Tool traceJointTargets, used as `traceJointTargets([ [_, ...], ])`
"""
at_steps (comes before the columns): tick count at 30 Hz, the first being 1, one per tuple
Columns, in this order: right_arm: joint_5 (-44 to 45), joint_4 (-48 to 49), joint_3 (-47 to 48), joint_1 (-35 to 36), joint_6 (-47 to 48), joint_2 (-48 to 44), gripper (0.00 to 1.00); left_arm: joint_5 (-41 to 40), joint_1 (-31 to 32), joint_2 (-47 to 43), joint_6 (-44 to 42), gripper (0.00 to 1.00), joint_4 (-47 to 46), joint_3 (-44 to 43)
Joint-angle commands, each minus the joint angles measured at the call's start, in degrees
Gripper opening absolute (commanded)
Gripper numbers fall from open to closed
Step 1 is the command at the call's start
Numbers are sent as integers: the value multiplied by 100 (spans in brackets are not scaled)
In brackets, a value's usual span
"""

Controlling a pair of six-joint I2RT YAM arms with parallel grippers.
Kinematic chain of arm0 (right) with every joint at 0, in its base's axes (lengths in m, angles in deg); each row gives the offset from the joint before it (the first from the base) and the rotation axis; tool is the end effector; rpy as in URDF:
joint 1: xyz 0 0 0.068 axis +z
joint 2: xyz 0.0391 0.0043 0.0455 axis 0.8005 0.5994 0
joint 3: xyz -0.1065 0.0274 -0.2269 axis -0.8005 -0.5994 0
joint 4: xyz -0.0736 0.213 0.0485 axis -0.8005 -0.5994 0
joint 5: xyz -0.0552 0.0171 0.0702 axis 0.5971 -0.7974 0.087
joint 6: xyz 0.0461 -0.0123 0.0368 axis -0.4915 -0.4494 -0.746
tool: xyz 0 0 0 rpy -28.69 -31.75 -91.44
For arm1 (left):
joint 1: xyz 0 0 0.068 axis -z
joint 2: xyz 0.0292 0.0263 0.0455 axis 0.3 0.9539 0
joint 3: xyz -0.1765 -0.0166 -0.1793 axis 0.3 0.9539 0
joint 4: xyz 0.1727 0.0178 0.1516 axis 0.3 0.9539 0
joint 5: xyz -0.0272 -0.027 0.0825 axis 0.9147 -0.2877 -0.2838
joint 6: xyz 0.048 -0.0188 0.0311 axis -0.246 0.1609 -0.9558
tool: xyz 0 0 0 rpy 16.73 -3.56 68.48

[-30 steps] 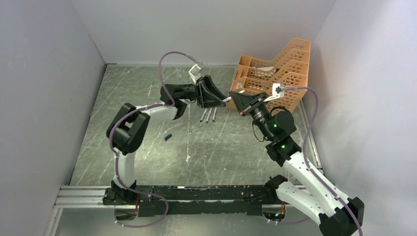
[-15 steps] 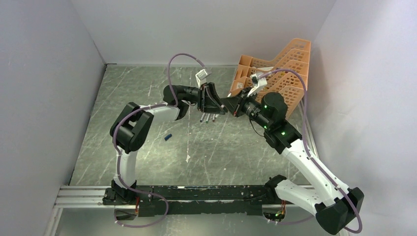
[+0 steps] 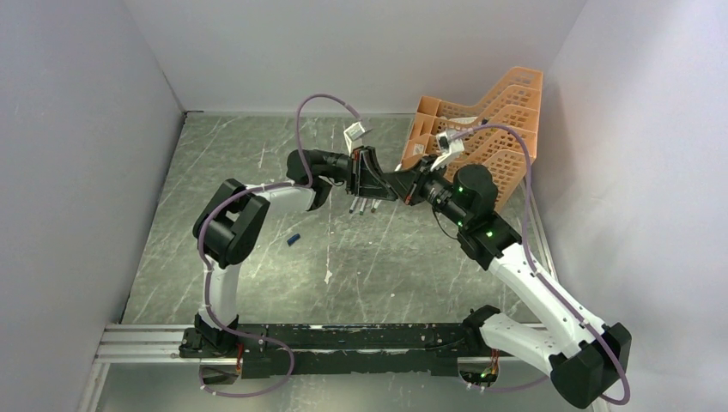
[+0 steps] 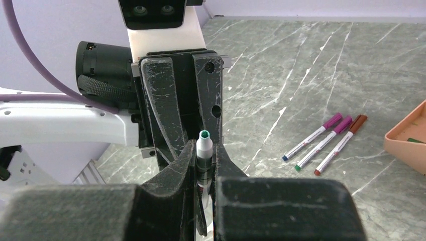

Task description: Insert the pens into the pen caps

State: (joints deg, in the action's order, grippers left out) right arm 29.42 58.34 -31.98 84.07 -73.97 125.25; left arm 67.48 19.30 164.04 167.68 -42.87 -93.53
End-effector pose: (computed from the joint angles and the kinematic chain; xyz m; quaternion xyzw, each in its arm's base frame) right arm 0.1825 0.1199 0.3448 -0.0821 0.7256 0.4069 0.5488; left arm 0.2830 -0.2644 0.2942 0.3924 0.4852 -0.7551 0.2012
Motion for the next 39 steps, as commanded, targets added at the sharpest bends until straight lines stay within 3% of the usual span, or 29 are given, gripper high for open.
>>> traceJointTargets([
  [1,207,767,-236,48,125,-257,12,-87,125,-33,-144,7,-974,103],
  [5,1046,684,-518,48,249,-875,41,-661,-198,-28,-410,7,-1003,479],
  [7,1815,545,-710,48,408,-1316,43,-1180,-454,-87,-647,7,-834,779],
  [10,2241,384,-933,48,583,-1828,43,-1949,-772,-399,-1316,7,-345,1255],
  [13,2055,-264,-885,48,557,-1646,42,-2897,-891,-1010,-2519,7,1235,1552],
  [16,1757,-783,-1022,56,504,-991,42,-4308,-879,-1758,-4082,7,3621,1581],
  [18,1447,-657,-1365,81,375,-514,40,-5314,-884,-2253,-4528,7,4183,1818],
  [20,1216,-259,-1618,218,170,-50,32,-6225,-910,-2621,-4744,7,4645,2062],
  [22,1294,172,-1669,565,69,474,27,-6781,-918,-2912,-5023,7,5156,2150],
  [25,1925,396,-1249,1287,225,1499,26,-7151,-931,-3247,-5287,7,5644,2307],
  [29,1818,708,-406,1882,501,3107,26,-7008,-1080,-3579,-5271,7,5731,2551],
  [34,1447,897,767,2277,834,4524,44,-6740,-1309,-4081,-5465,7,6228,2661],
  [39,1396,682,1818,2568,1167,5479,58,-7304,-1369,-4632,-5419,7,6865,2661],
])
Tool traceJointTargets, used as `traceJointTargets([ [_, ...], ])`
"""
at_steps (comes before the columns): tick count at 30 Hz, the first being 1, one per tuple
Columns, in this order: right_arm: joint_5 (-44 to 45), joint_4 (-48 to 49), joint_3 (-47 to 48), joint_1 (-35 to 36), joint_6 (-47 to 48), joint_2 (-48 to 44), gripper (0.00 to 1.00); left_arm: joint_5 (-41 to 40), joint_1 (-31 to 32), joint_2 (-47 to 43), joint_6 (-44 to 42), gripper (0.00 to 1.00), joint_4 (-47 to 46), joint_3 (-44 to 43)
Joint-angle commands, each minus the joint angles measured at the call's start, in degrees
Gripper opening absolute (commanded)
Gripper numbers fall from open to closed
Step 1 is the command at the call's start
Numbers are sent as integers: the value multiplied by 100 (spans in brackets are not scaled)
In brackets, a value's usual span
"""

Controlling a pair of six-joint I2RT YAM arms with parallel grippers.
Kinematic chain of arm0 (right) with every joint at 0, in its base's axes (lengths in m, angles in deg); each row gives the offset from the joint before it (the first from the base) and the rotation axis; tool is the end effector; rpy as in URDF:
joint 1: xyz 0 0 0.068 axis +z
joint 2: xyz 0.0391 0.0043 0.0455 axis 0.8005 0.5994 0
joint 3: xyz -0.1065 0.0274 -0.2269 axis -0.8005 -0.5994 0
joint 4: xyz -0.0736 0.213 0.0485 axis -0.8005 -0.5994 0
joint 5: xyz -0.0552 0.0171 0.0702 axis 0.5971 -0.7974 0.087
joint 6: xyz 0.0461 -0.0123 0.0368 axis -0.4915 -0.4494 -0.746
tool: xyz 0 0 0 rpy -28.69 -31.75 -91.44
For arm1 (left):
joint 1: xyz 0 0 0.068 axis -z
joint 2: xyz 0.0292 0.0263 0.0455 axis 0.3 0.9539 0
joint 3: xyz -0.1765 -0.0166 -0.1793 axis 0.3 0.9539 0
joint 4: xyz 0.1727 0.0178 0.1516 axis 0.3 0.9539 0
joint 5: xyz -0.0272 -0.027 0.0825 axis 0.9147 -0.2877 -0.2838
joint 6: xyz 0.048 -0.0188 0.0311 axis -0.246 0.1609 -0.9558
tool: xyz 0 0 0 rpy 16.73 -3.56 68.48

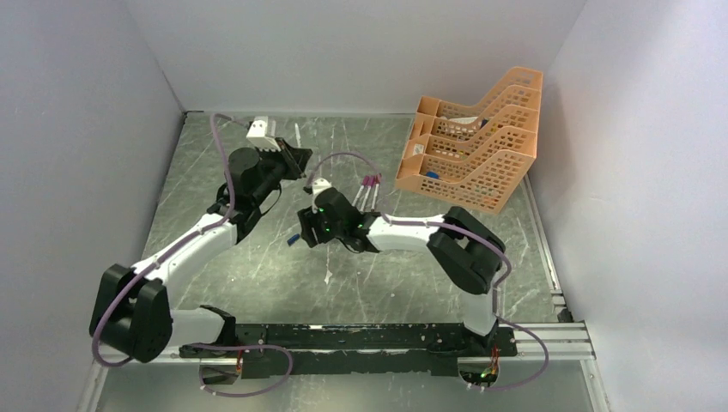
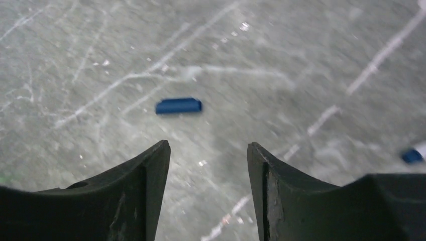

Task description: Insert the pens into the pen caps

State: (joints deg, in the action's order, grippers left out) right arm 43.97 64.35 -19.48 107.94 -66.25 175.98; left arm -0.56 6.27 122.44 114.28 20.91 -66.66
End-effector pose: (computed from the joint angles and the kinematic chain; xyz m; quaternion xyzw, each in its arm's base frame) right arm 0.2205 0.3086 0.1720 -0.2454 0.8569 0.2649 0.3680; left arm 0.2638 -0.1194 0.2945 0.0023 0.7264 -0.3180 0.6093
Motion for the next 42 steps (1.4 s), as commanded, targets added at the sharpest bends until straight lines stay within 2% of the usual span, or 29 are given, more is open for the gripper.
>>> traceJointTargets([
  [1,-73,95,716,219,413,520,59,-777,-74,-626,30,7,664,-61],
  [4,-55,156,949,322,414,794,60,-1524,-160,-840,12,7,1808,-440],
  [7,24,155,1197,440,440,1106,61,-1649,-167,-1022,-87,7,2246,-674],
  [12,144,418,1499,583,576,1492,56,-1555,-167,-1189,-148,7,2445,-658],
  [16,67,216,1934,588,615,1928,51,-1433,-167,-1178,-170,7,2535,-650],
  [22,172,333,1531,608,505,1793,45,-1354,-167,-1179,-205,7,2547,-629],
  [26,298,240,1233,609,484,1510,45,-1228,-171,-1128,-180,7,2502,-613],
  [31,312,305,741,608,452,1046,56,-1110,-167,-1069,-141,7,2397,-548],
  [34,208,427,447,611,379,933,58,-1068,-167,-1067,-141,7,2388,-533],
  [42,612,366,385,660,522,842,49,-1004,-167,-1085,-138,7,2347,-525],
])
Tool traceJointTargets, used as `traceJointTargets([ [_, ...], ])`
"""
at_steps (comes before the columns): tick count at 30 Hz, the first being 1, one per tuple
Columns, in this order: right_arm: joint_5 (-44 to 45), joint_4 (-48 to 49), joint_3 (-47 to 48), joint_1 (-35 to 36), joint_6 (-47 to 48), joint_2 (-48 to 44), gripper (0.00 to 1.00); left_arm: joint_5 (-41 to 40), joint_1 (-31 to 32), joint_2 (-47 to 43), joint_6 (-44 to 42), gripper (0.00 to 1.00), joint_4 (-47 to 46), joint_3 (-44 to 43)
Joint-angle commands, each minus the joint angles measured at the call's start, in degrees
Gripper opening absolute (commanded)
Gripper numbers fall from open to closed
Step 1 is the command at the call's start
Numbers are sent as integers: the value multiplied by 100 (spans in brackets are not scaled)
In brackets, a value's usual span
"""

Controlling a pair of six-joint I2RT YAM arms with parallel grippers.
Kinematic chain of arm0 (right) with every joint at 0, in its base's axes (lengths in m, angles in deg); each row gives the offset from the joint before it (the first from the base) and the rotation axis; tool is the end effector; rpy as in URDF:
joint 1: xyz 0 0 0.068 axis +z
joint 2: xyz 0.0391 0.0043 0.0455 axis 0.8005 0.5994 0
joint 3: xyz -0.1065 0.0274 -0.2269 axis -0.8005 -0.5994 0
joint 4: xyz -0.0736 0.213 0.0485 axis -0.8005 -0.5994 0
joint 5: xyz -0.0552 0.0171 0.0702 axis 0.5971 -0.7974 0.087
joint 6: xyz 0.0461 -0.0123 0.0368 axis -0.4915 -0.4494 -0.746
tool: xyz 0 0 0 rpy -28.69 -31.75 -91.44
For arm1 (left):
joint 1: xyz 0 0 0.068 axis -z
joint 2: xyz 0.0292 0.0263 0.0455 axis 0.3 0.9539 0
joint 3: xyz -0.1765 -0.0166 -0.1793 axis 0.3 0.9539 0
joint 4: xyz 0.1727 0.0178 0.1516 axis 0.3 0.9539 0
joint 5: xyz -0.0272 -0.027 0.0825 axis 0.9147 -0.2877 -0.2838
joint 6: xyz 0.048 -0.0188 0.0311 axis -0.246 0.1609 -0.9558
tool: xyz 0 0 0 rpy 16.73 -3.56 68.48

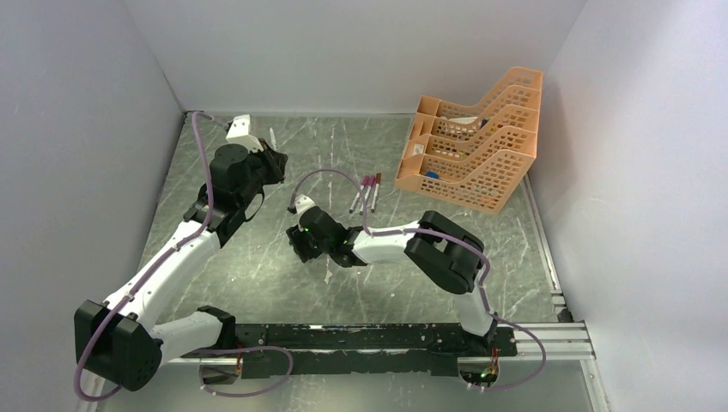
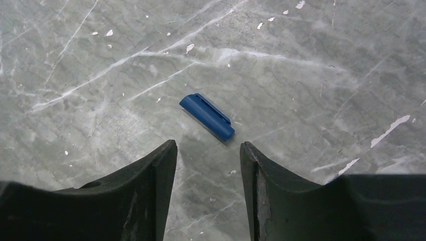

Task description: Insert the pens into the pen caps

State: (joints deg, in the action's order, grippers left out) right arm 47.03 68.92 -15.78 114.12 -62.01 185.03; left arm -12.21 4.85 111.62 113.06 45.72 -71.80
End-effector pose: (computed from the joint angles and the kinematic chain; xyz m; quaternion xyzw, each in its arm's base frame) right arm 0.1998 0.3504 0.1393 -0.3120 0.8375 0.2484 0.3735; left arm 0.2322 -0.0889 0.3212 -0.0664 0.7739 -0.2093 0.5941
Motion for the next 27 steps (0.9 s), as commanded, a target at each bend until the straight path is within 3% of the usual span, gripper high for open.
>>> traceJointTargets([
  [1,362,-98,83,40,158,-42,52,170,-24,0,-15,7,-121,-15],
  [4,423,-215,395,43,432,158,61,200,-24,-9,-10,7,-143,-1],
  [11,106,-833,1192,40,919,719,67,260,-26,-13,-93,7,-104,-25],
  [20,-4,-897,907,168,986,507,61,228,-24,-32,-98,7,-155,27],
  [27,146,-928,790,175,911,532,38,265,-24,-19,-87,7,-197,44],
])
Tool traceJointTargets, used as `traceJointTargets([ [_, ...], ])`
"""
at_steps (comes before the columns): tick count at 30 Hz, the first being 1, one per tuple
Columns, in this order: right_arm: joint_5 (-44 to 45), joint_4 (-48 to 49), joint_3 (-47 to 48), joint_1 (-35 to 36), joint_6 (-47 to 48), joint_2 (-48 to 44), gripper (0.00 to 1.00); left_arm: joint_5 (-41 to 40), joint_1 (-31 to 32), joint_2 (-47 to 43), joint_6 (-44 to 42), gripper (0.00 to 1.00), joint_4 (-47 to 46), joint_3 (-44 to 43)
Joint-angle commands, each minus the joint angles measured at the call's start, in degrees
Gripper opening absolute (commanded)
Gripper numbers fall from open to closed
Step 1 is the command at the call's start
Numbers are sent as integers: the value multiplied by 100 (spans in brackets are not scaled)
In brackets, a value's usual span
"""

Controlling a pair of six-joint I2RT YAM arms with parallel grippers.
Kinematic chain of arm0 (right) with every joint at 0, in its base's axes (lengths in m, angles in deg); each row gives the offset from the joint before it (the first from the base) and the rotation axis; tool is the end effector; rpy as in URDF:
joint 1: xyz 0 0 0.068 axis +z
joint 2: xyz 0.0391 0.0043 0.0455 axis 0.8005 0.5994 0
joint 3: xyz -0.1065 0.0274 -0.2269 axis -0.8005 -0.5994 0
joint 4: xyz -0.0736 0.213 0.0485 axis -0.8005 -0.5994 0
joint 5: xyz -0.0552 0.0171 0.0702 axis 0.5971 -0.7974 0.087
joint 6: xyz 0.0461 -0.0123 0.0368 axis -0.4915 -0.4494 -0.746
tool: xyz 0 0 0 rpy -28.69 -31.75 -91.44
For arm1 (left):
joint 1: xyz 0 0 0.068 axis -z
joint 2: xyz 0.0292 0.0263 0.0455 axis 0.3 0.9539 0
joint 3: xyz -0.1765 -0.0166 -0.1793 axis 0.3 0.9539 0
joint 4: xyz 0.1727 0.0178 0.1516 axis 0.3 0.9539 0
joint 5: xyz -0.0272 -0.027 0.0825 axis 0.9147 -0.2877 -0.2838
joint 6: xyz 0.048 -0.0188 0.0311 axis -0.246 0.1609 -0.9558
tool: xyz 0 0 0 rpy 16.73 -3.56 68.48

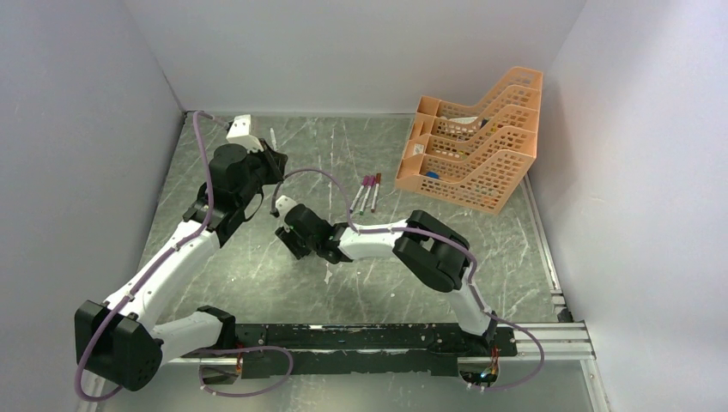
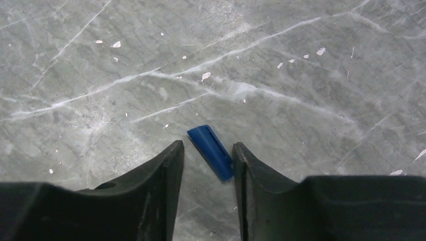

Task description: Insert the pens into the pen caps

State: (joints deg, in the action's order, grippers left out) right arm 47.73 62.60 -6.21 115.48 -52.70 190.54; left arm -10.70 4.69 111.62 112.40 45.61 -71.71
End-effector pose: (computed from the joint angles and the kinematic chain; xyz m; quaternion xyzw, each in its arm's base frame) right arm 0.2038 0.3776 0.1378 -0.3908 0.8131 0.2068 0.3786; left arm 0.2322 -0.0894 0.3209 -0.0548 0.7749 -0.2146 0.5920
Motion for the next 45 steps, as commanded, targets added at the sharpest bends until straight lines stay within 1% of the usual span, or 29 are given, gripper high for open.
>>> traceJointTargets([
  [1,81,-305,-160,37,-25,-14,35,98,-8,-31,-23,7,-178,36],
  [5,160,-337,-121,41,-8,16,22,87,-9,-54,-32,7,-194,52],
  [9,242,-348,-95,41,-92,23,6,142,-9,-25,-32,7,-182,59],
  [10,271,-287,-176,40,-129,-23,0,155,-9,-24,-32,7,-190,73],
  [15,435,59,-635,19,-457,-417,0,303,-9,-46,-2,7,-275,134],
  [18,433,577,-1247,-110,-878,-1019,0,780,-9,15,78,7,-618,253],
  [21,213,1323,-2103,-435,-1505,-1850,0,1785,-30,184,318,7,-1487,590],
  [22,58,1644,-2443,-588,-1756,-2141,0,2330,-47,263,480,7,-1880,748],
  [25,-639,3024,-3581,-1203,-2597,-3051,0,3553,-99,613,1259,7,-3587,1133],
  [26,-843,3801,-4083,-1492,-2833,-3367,0,3921,-105,811,1538,7,-4175,1266],
  [27,-1001,4314,-4397,-1701,-3047,-3652,0,4246,-106,999,1885,7,-4779,1355],
  [29,-1212,4969,-4804,-2086,-3349,-4221,0,4652,-83,1354,2526,7,-5827,1459],
  [30,-1266,5101,-4891,-2239,-3463,-4409,0,4770,-50,1539,2908,7,-6312,1489],
  [32,-1279,5057,-4893,-2497,-3569,-4781,0,4973,20,1805,3502,7,-7200,1539],
  [35,-906,4956,-4790,-2660,-3660,-5202,0,4860,205,2031,4261,7,-8357,1667],
  [40,-677,5724,-4667,-2848,-3939,-5326,0,4765,758,2544,5212,7,-9072,1539],
  [45,-844,6214,-4487,-2927,-4161,-5138,0,4655,1343,3158,5817,7,-9765,1303],
])
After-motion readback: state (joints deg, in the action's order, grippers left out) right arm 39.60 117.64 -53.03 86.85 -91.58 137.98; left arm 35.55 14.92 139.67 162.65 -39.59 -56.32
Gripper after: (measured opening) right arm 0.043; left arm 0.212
